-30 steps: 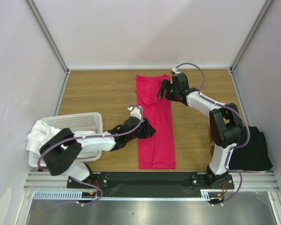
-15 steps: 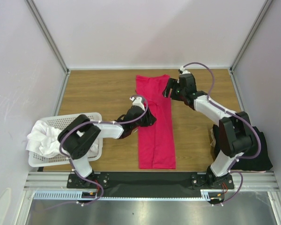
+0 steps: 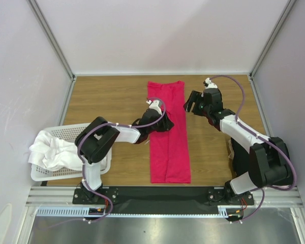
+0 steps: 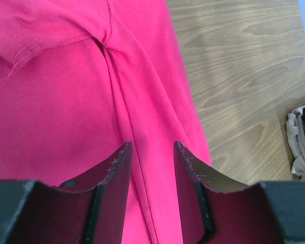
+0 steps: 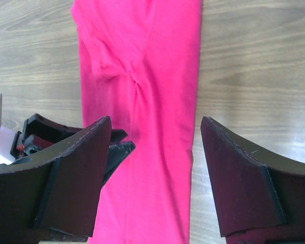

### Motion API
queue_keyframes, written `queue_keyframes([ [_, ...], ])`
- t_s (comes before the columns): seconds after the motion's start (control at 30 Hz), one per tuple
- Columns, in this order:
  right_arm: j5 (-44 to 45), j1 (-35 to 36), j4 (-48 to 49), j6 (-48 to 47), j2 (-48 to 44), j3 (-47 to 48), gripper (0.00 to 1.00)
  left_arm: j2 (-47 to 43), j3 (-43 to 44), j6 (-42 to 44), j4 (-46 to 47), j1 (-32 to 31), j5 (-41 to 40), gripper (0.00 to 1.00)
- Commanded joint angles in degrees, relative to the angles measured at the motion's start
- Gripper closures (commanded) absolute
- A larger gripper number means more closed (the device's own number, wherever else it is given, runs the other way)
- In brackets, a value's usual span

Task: Fold and stack the t-shirts
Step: Fold the tshirt

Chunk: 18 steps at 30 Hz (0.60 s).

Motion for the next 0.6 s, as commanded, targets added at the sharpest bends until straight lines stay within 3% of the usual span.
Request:
queue_keyframes([
  [0.0,2.66,-0.3,2.17,0.57,-3.75,-1.2,0.24,1.1,2.14,1.28,2.12,0.41,0.11,0.57],
  [0.37,3.19,-0.39,2.26,0.92,-5.07,-2.61,0.24,3.03,2.67,2.15,2.47,0.41,-2.0,0.57],
  [0.57,4.07,-0.39,2.52,1.18,-6.3,-3.66,0.27,3.47,1.97,1.89,3.53,0.5,-3.65,0.71],
])
